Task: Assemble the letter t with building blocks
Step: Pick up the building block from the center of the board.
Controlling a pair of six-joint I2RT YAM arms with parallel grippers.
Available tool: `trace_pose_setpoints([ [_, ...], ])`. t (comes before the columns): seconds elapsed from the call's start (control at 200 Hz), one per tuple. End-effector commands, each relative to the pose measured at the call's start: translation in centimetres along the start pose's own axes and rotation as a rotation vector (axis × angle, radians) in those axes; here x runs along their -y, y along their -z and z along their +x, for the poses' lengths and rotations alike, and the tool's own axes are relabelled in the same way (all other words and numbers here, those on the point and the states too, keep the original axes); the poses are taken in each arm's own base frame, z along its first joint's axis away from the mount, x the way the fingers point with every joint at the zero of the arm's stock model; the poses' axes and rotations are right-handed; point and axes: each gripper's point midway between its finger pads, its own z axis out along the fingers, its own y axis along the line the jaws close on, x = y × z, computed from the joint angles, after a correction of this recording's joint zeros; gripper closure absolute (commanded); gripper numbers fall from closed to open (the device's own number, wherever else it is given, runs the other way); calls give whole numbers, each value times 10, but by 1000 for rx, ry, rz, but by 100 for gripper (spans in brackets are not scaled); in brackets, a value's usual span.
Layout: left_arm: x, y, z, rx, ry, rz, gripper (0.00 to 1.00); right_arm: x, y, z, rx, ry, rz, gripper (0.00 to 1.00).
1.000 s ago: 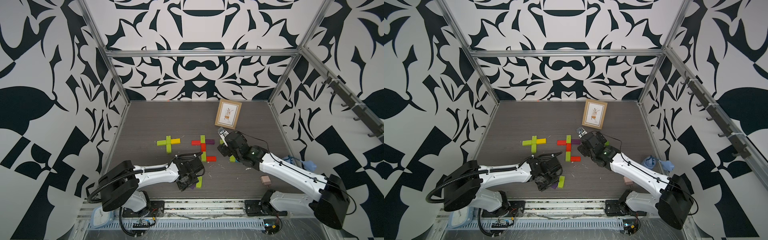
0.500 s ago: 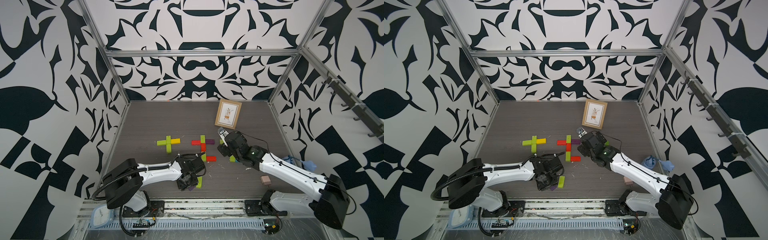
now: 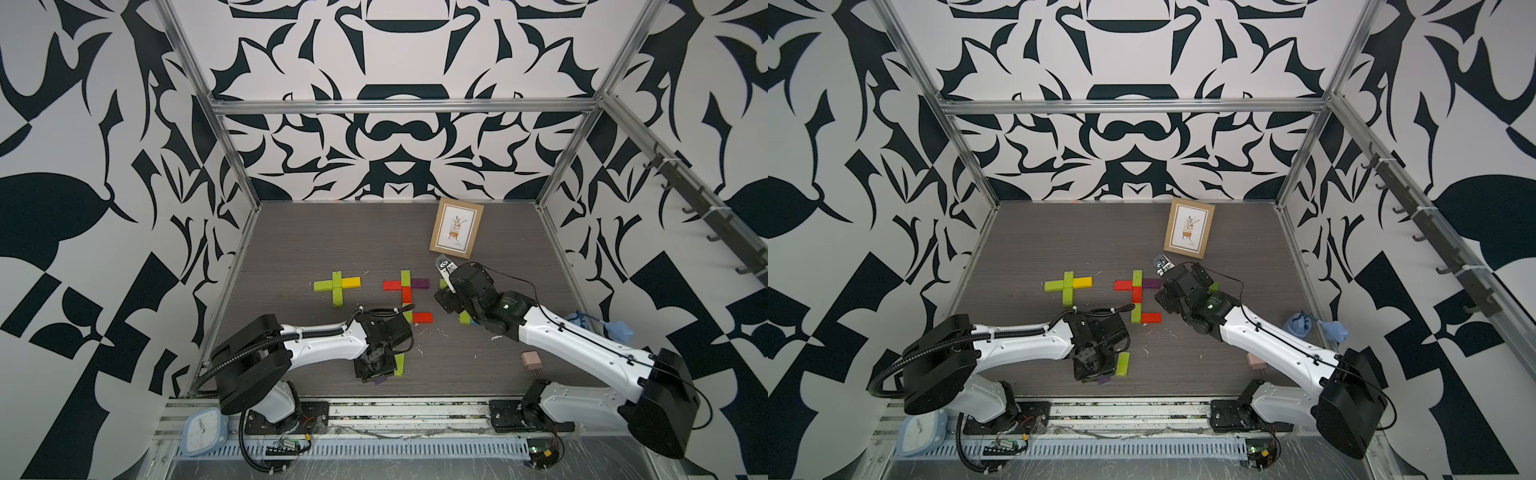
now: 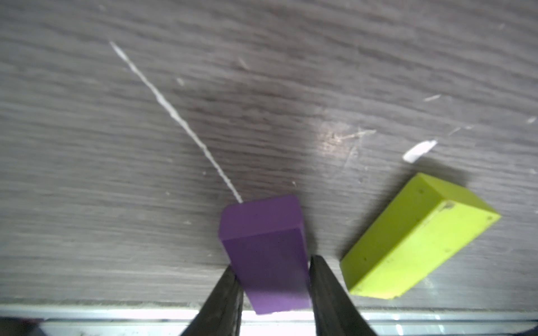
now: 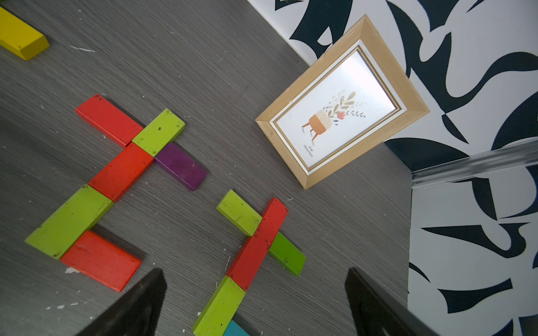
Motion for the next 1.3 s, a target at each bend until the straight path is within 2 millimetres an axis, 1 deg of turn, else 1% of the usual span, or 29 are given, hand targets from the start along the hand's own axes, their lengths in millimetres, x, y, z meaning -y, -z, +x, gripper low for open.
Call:
trace_pose_setpoints([
  [0.0,-23,-1,-2,20,-14,-113,63,5,6,-19,50,-31,11,1],
  [0.085,-30,2,-5,42,-31,-152,64,6,6,-19,48,-30,13,0],
  [0.13,-29,3,-8,55,-42,-154,66,6,7,-19,50,-30,13,1],
  [0.14,-33,4,-7,52,-44,-174,66,6,7,-19,49,-31,15,0],
  [0.17,-36,6,-8,59,-49,-188,67,5,6,-18,47,-28,14,1],
  [0.205,-37,9,-10,67,-58,-193,70,6,7,-18,48,-31,13,1],
  [0.355,-39,23,-17,116,-118,-202,78,4,5,-18,42,-27,11,1],
  [0.545,-38,49,-26,140,-225,-196,82,8,8,-18,45,-29,20,1],
  [0.63,-34,61,-30,127,-271,-157,83,9,10,-19,52,-32,21,0],
  [0.735,-35,77,-38,105,-268,-92,83,9,10,-17,48,-34,25,1],
  [0.83,-41,93,-49,122,-258,-49,83,9,8,-17,48,-34,27,1],
  [0.905,-50,108,-60,145,-239,-25,84,8,7,-16,43,-29,30,0],
  [0.94,-54,112,-65,144,-228,-23,84,9,6,-17,40,-27,32,0],
  [0.965,-57,121,-67,167,-224,2,84,9,6,-17,41,-27,34,1],
  [1.055,-69,134,-78,191,-195,18,84,9,6,-17,39,-26,36,1],
  [1.205,-84,148,-91,214,-171,19,82,7,4,-16,35,-24,30,0],
  [1.295,-92,149,-100,224,-156,4,82,6,3,-17,35,-23,28,0],
])
